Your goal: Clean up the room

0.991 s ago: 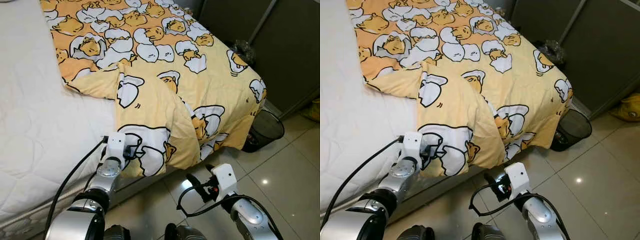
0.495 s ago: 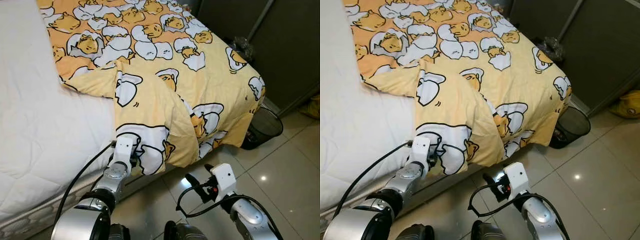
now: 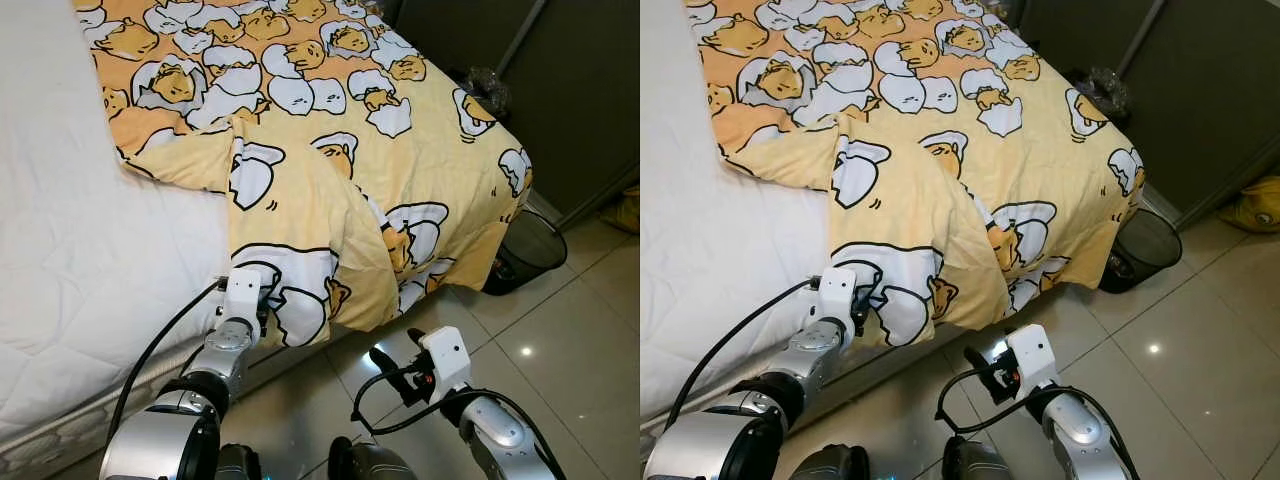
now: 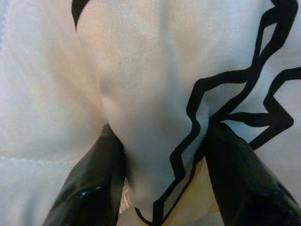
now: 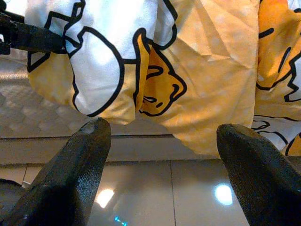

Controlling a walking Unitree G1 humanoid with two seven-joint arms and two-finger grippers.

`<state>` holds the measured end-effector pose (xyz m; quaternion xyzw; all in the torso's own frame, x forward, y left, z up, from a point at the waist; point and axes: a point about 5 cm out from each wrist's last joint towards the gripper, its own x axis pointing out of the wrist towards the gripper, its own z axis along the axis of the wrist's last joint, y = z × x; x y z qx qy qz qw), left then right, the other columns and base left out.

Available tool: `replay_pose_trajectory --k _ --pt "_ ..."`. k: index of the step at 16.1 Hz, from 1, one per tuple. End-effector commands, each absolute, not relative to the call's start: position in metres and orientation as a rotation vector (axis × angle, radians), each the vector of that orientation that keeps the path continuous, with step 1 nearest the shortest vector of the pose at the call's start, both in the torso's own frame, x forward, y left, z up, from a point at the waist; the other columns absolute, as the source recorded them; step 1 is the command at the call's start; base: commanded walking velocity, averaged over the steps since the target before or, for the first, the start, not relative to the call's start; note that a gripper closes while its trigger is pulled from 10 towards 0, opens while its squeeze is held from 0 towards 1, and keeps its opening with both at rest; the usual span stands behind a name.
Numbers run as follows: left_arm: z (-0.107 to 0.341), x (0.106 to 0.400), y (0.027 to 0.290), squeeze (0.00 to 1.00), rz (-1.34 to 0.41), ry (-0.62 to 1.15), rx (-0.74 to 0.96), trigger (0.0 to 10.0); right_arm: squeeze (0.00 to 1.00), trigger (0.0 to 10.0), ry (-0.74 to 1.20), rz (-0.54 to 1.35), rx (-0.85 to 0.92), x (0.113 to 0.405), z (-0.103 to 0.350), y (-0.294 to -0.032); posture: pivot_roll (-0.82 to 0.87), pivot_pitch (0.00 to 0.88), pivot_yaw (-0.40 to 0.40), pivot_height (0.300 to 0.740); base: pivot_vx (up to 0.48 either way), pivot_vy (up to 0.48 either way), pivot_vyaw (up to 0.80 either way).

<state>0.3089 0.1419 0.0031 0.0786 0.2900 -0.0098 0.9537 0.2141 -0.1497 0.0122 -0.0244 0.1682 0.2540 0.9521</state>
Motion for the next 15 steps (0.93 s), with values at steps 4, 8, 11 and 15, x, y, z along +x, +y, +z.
replay_pose_trajectory --k 4,8,11,15 --pt "0.0033 0.3086 0.1346 0.0 -0.073 0.567 0.174 0.0 0.0 10.0 0.346 0.515 -0.057 0.2143 0.0132 -0.1515 -0.07 0.148 -0.128 0.74 0.0 0.0 0.0" --pt "0.0024 0.3075 0.1304 0.0 -0.13 0.566 0.185 0.0 0.0 10.0 0.345 0.515 -0.058 0.2166 0.0123 -0.15 -0.06 0.136 -0.125 0.74 0.0 0.0 0.0" --pt "0.0 0.3052 0.1349 0.0 -0.133 0.576 0.208 0.0 0.0 10.0 0.345 0.515 -0.058 0.2176 0.0116 -0.1489 -0.06 0.128 -0.123 0.74 0.0 0.0 0.0" --pt "-0.0026 0.3021 0.1372 0.0 -0.163 0.57 0.25 0.0 0.0 10.0 0.34 0.516 -0.058 0.2206 0.0128 -0.1483 -0.05 0.134 -0.123 0.74 0.0 0.0 0.0"
